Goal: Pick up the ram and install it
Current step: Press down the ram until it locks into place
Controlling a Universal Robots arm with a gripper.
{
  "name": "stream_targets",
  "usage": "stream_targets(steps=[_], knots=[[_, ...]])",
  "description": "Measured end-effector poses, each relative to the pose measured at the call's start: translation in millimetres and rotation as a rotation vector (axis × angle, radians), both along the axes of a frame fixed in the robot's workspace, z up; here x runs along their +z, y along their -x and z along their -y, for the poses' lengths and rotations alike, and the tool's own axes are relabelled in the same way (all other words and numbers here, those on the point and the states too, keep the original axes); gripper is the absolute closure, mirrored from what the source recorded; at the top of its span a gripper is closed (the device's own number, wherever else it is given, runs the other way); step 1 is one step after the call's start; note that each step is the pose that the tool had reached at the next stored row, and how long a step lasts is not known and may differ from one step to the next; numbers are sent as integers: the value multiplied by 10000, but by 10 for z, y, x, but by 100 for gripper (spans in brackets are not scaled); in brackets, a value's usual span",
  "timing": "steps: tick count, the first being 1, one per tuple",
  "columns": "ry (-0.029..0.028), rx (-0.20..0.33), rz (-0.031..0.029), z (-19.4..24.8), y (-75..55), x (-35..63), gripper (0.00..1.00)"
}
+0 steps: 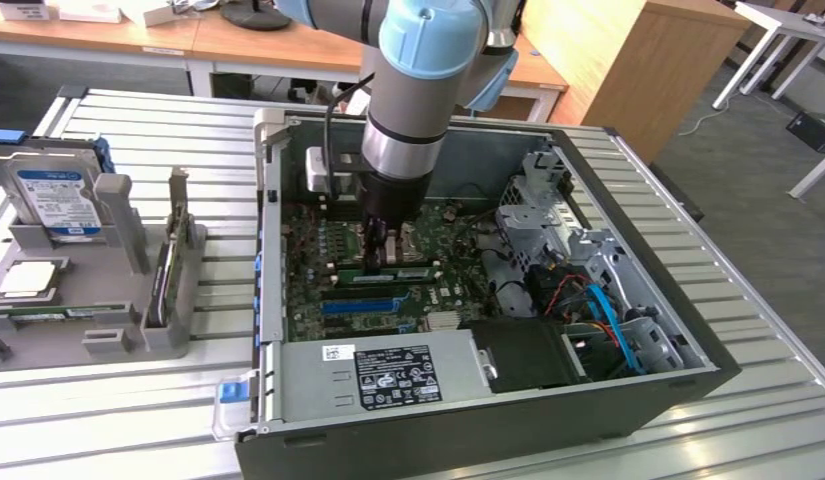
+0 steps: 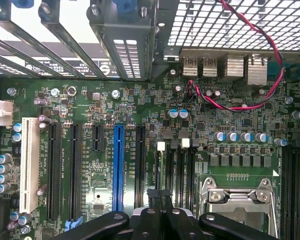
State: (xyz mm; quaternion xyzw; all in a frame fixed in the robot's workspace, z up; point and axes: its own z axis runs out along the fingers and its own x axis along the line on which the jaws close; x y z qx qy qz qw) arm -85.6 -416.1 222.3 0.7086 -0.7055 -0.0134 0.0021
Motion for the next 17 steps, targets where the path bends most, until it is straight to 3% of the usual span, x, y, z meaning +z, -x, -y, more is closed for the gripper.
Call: stream_targets(steps=[17], knots=[[0, 0, 2, -1, -1, -7, 89]])
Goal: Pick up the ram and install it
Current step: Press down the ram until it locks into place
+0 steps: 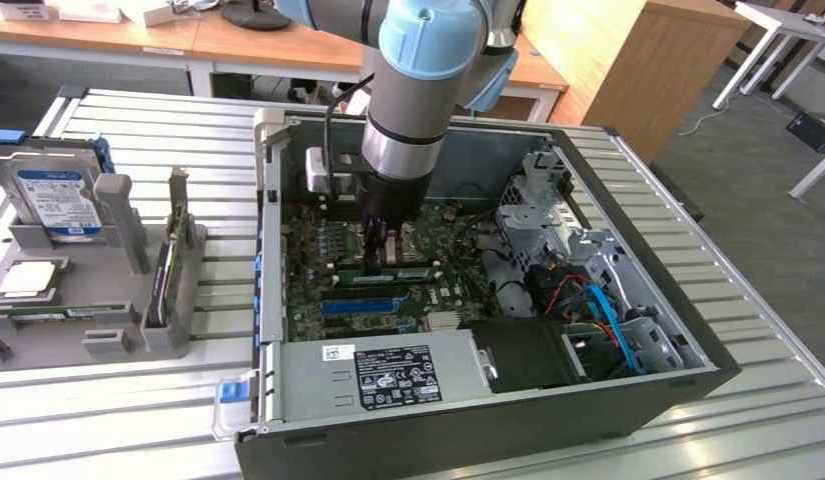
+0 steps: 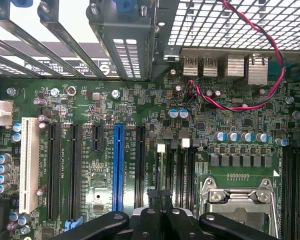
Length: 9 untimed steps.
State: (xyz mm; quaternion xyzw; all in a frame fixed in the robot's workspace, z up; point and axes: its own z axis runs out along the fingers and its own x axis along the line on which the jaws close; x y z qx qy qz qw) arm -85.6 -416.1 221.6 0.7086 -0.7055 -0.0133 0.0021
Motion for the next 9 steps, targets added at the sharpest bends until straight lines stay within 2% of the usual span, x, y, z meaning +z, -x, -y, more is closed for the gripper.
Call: stream_targets(steps=[3, 5, 9], knots=[[5, 3, 13, -2, -3, 19, 89], [35, 2, -1, 0, -1, 60, 89], [50, 1, 0, 0, 0, 143, 89]])
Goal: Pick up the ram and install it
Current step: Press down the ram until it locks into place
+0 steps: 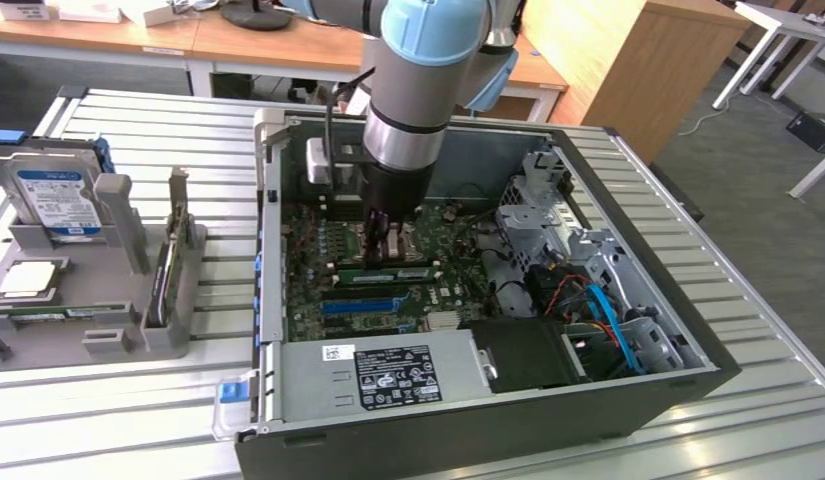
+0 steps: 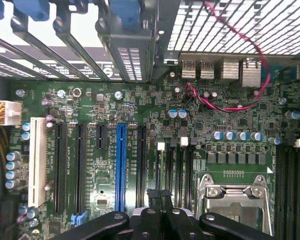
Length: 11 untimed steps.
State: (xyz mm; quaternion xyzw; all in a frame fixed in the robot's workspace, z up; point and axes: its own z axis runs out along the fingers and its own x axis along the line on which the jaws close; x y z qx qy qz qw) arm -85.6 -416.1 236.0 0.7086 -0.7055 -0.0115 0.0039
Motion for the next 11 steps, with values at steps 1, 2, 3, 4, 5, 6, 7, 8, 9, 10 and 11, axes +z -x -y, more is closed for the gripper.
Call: stream_targets(steps=[1, 2, 3, 4, 5, 6, 7, 8, 9, 10, 11], knots=[[4, 0, -1, 0, 0, 24, 89], [8, 0, -1, 0, 0, 46, 89], [13, 0, -1, 0, 0, 67, 89], [19, 0, -1, 0, 0, 88, 89], [23, 0, -1, 0, 0, 108, 89], [28, 0, -1, 0, 0, 132, 89], [32, 0, 0, 0, 0, 155, 89], [33, 0, 0, 0, 0, 178, 89], [35, 0, -1, 0, 0, 201, 89], [36, -1, -1, 0, 0, 223, 89], [37, 0, -1, 0, 0, 244, 89]])
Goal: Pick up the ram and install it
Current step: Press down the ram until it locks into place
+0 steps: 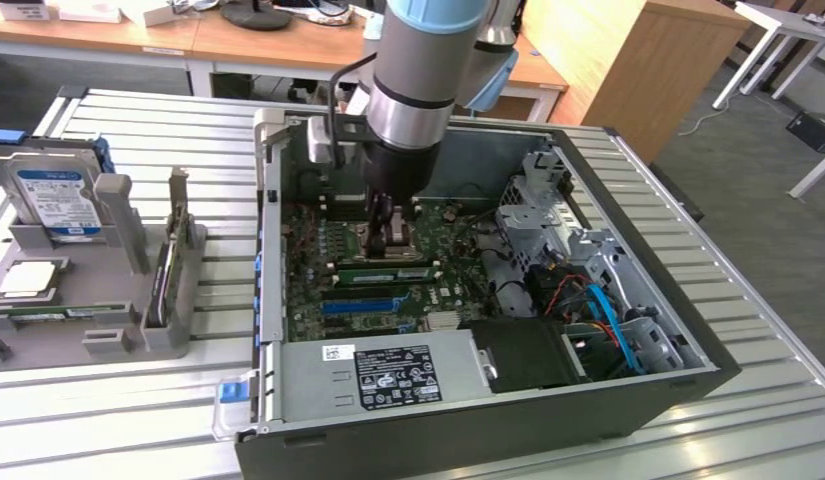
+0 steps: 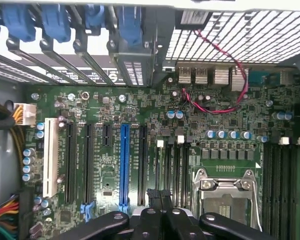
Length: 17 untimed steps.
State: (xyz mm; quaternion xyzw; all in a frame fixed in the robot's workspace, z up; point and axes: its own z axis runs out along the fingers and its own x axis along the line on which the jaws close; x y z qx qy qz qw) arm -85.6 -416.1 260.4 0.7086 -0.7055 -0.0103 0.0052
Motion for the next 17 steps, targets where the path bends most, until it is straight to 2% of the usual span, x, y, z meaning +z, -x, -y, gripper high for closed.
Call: stream_targets(steps=[8, 17], knots=[[21, 0, -5, 0, -6, 21, 89], [21, 1, -5, 0, -244, 21, 89]])
